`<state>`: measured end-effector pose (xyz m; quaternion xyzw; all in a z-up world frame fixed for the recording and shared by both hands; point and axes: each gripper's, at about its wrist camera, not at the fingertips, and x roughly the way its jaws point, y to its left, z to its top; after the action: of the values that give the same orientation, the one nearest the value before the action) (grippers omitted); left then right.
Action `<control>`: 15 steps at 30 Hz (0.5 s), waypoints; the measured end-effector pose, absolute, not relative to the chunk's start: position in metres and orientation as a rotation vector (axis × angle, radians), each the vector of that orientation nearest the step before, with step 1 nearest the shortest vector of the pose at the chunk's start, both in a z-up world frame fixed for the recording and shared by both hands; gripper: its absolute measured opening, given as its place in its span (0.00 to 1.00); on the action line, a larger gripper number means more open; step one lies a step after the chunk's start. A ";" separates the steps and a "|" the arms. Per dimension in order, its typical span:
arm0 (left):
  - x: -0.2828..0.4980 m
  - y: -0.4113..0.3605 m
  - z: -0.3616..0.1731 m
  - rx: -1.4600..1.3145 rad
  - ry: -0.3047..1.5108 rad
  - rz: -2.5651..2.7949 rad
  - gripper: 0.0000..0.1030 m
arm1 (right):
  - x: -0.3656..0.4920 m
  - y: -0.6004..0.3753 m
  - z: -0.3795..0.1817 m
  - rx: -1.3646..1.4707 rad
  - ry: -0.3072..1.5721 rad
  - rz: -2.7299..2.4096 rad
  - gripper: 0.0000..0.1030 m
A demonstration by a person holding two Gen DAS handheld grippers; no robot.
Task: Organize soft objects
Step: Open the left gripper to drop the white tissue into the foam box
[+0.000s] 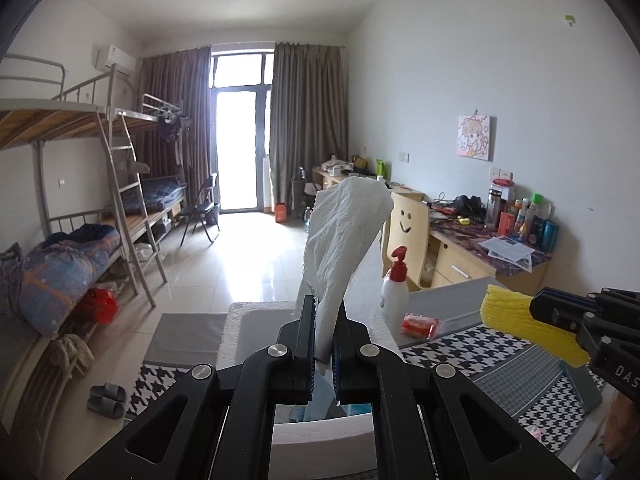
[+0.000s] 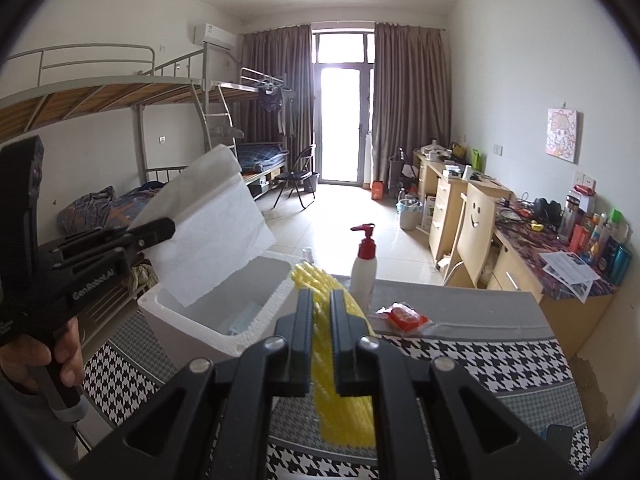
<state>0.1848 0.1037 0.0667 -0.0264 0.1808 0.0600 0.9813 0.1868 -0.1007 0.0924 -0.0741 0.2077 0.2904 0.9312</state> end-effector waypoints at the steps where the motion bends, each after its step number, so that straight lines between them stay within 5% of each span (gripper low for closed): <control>1: 0.187 0.105 0.065 -0.052 0.368 0.127 0.06 | 0.188 -0.099 0.093 -0.154 0.425 0.598 0.10; 15: 0.207 0.123 0.043 -0.078 0.474 0.204 0.06 | 0.199 -0.066 0.095 -0.199 0.435 0.622 0.10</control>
<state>0.2074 0.1229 0.0426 -0.0387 0.2344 0.1009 0.9661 0.1990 -0.0663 0.0953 -0.0968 0.2119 0.3029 0.9241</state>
